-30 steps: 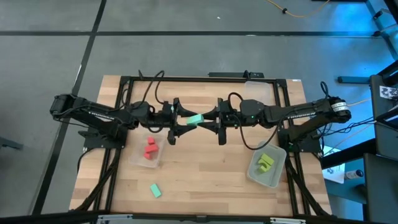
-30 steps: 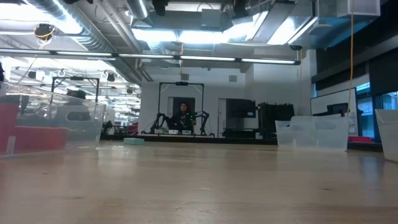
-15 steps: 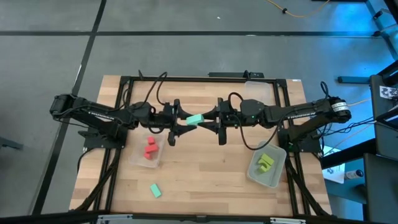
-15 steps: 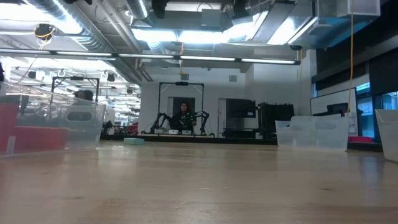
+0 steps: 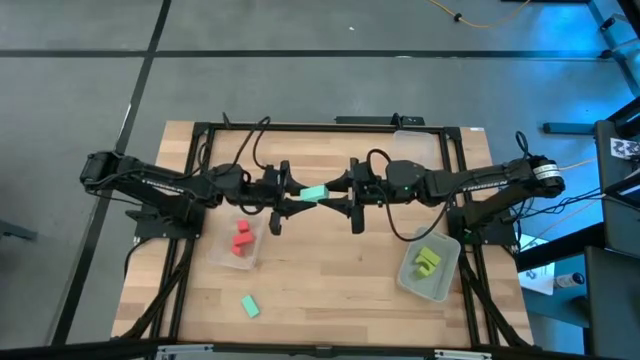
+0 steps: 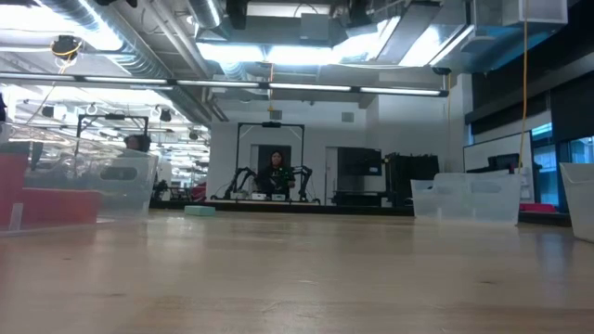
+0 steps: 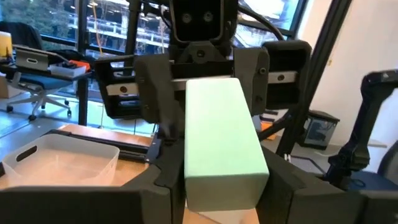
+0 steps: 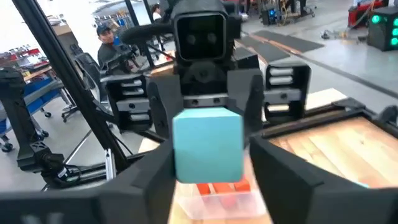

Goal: Sort & place blocks by color
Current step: Put the top right light blue block into the top transparent bin

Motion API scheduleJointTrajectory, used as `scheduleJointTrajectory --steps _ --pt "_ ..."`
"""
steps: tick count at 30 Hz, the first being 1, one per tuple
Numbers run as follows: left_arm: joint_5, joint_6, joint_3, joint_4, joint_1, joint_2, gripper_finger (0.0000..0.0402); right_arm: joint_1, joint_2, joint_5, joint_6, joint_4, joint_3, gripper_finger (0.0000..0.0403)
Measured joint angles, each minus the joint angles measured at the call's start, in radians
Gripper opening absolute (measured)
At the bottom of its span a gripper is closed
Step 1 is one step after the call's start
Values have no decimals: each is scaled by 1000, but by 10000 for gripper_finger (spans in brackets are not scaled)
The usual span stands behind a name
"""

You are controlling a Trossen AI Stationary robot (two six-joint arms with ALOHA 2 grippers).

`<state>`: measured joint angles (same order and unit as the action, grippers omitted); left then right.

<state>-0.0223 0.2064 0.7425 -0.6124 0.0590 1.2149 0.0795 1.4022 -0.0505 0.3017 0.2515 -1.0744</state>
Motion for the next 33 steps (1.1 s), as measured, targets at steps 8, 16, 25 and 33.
scheduleJointTrajectory --steps 8,16,25,33 --pt "-11 -27 0 261 -25 -149 124 -32 -123 -35 34 -285 0 311" --pt "-105 -41 -7 518 -30 -419 124 -39 -233 -63 68 -540 -1 328" --pt "-240 -14 -177 460 41 -661 124 -38 -238 -98 90 -477 -1 329" --pt "-248 -4 -224 432 69 -712 124 -38 -231 -99 120 -438 0 329"
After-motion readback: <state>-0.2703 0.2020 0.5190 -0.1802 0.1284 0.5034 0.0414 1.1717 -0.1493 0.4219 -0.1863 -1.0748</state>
